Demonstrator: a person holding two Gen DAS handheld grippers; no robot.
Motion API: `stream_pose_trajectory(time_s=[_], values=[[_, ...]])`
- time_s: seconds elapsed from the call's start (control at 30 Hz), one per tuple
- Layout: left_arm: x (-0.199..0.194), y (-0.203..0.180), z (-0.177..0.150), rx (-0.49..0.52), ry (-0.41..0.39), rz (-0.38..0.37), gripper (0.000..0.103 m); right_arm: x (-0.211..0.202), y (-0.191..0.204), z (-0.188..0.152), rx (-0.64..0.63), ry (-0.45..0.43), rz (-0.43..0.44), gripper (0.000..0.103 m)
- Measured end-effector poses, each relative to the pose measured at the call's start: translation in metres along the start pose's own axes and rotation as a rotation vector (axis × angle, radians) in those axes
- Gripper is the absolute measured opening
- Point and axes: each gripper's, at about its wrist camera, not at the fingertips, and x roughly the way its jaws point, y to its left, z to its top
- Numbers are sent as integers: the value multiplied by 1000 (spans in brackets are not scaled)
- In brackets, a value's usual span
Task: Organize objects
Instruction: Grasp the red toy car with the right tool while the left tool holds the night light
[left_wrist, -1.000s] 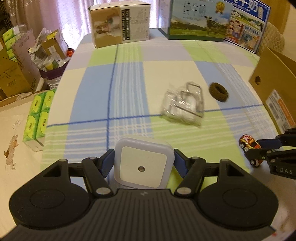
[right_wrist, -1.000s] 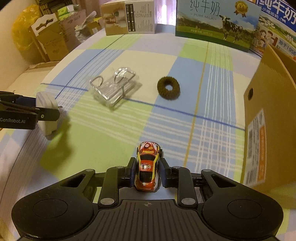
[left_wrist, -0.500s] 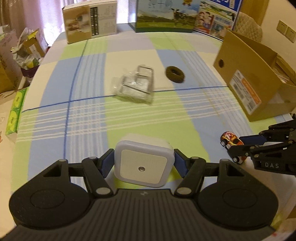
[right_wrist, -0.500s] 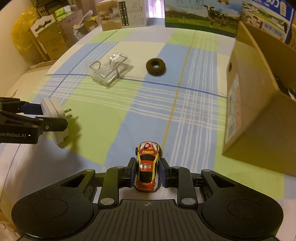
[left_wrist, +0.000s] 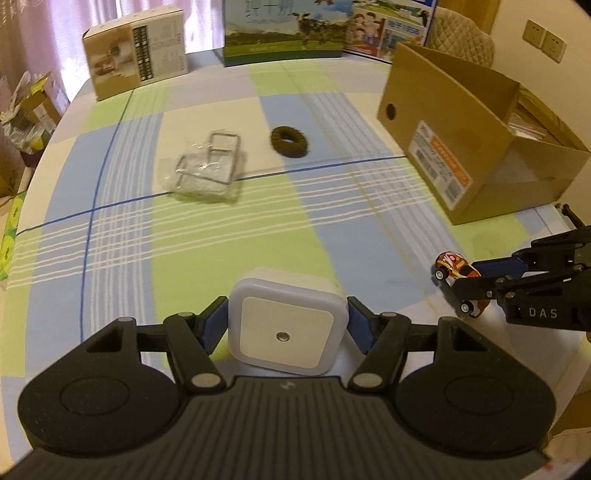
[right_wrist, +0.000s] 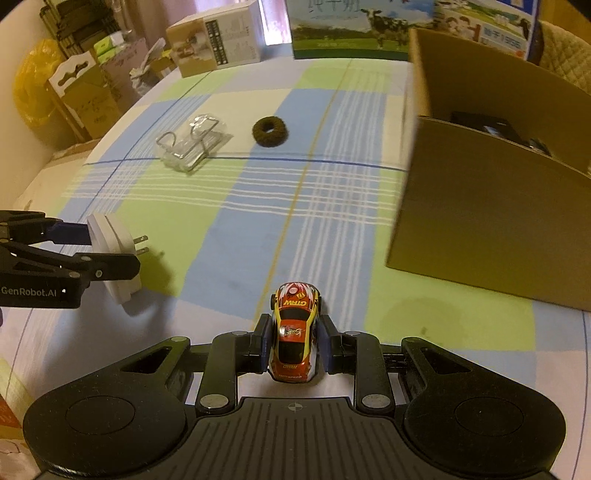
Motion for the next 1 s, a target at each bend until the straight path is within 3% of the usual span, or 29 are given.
stream_pose_trajectory(time_s=[0.47,1.0], values=[[-20,-57,21,69,-52,-51,64,-49,-35,-12,56,-65,45,23],[-54,-128,68,151,-196,-151,64,-123,-80,-3,87,-186,107,23]])
